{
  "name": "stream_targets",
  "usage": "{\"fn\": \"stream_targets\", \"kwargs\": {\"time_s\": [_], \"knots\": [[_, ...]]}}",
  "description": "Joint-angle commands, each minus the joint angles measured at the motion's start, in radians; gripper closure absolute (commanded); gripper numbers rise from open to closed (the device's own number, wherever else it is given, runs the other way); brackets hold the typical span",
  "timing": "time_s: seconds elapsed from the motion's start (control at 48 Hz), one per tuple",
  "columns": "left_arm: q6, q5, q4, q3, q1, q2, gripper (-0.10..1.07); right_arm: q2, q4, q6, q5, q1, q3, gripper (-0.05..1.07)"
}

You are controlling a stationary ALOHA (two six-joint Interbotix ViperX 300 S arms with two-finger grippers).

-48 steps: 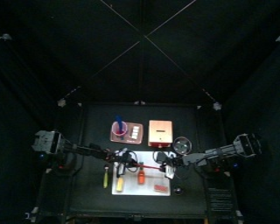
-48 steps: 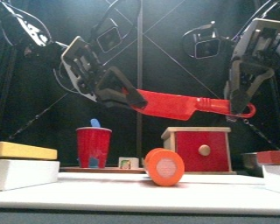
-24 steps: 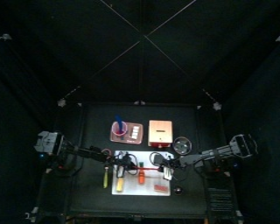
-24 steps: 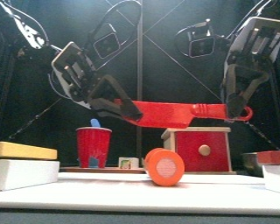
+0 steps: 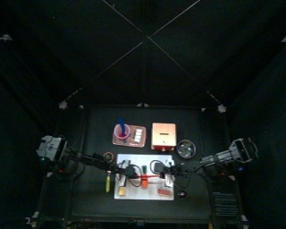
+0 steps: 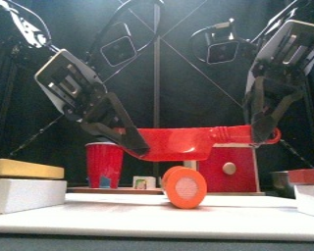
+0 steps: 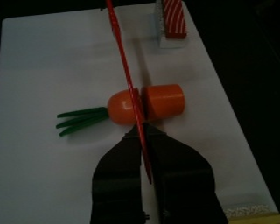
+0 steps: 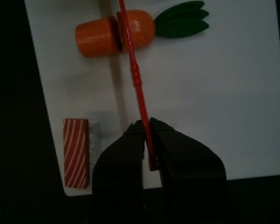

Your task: Cut carrot

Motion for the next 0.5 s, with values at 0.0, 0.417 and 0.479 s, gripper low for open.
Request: {"fn": "stream_targets", "kwargs": {"time_s": [0.0,0.417,0.479], "knots": [[0.008,0.008,-0.008,-0.006,-0.044,0.002,0.64,-0.014,0.008,0.009,0.014,0.0,0.003,0.62],[0.011,0.029,-0.006,-0.021,-0.06,0.02,0.64,-0.009,0.035,0.008,0.014,0.015,0.011,0.62],[0.011,0.034,-0.008,-0.021,-0.06,0.025,0.64,-0.003,0.035,0.008,0.014,0.015,0.011,0.62]]}}
